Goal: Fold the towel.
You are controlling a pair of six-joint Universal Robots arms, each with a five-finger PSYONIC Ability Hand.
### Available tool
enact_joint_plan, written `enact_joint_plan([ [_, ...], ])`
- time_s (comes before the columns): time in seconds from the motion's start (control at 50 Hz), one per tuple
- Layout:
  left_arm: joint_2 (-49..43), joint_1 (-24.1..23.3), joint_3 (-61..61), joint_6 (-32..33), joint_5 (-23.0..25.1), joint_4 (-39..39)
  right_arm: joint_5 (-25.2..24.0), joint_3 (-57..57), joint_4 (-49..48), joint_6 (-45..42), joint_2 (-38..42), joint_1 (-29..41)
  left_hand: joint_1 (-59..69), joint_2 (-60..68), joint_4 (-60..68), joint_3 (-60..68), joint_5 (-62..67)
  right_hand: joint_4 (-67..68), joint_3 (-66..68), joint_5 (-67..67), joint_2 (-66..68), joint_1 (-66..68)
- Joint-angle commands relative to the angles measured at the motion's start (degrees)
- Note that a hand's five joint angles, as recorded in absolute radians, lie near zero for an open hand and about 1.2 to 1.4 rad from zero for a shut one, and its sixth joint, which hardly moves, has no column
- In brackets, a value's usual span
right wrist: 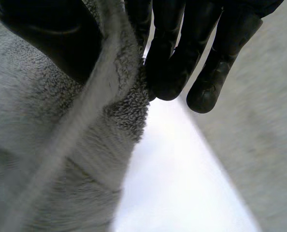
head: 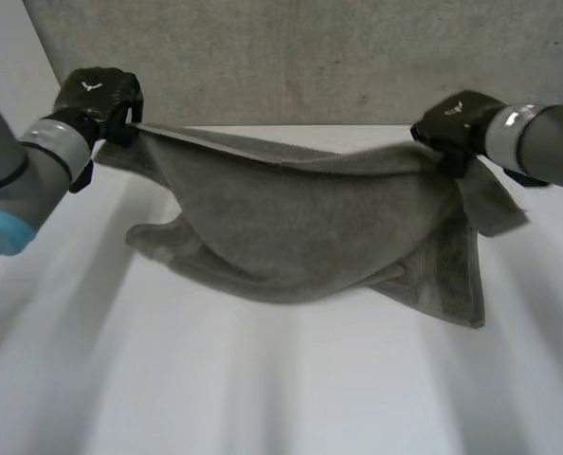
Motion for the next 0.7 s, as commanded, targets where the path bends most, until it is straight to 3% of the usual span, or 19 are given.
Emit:
enact_joint_plan([
  [0.02, -5.47, -0.59, 14.76, -1.14, -6.26, 4.22, 4.93, -20.98, -16.54, 2.88, 8.55, 3.85, 8.96, 2.88, 2.16, 3.37, 6.47, 3.38, 3.43, 3.62, 5.71, 4.92],
  [0.06, -3.03, -1.12, 18.52, -6.04, -10.98, 11.22, 7.12, -26.67, -24.77, 9.17, 8.55, 4.20, 8.96, 2.88, 2.16, 3.37, 6.47, 3.38, 3.43, 3.62, 5.71, 4.92],
  [0.16, 1.73, -1.12, 18.01, -12.38, -12.24, 19.67, 7.05, -26.78, -30.16, 16.92, 6.18, 4.20, 8.96, 2.88, 2.16, 3.37, 6.47, 3.38, 3.43, 3.62, 5.71, 4.92],
  [0.3, 2.35, -1.21, 12.38, -12.66, -11.00, 20.92, 4.67, -18.34, -26.30, 18.17, 4.15, 4.29, 8.96, 2.88, 2.16, 3.37, 6.47, 3.38, 3.43, 3.62, 5.71, 4.92],
  [0.42, 0.24, 0.37, 0.26, -12.31, -5.64, 21.01, -0.60, -8.06, -17.77, 17.91, 3.71, 4.82, 8.96, 2.88, 2.16, 3.37, 6.47, 3.38, 3.43, 3.62, 5.71, 4.92],
  [0.52, -0.99, 2.13, -11.08, -8.97, -2.74, 21.18, -1.66, 2.40, -12.50, 15.01, 3.98, 5.43, 8.96, 2.88, 2.16, 3.37, 6.47, 3.38, 3.43, 3.62, 5.71, 4.92],
  [0.56, -1.16, 2.40, -18.08, -4.68, -1.17, 21.27, -1.83, 11.93, -10.75, 10.29, 3.63, 5.43, 8.96, 2.88, 2.16, 3.37, 6.47, 1.10, 1.16, 1.35, 3.44, 2.64],
  [0.7, -1.16, 2.75, -27.96, 3.69, 0.51, 21.36, -1.31, 26.83, -14.43, 5.60, 3.45, 5.52, 8.96, 2.88, 2.16, 3.37, 6.47, -4.64, -4.59, -4.40, -2.30, -3.10],
])
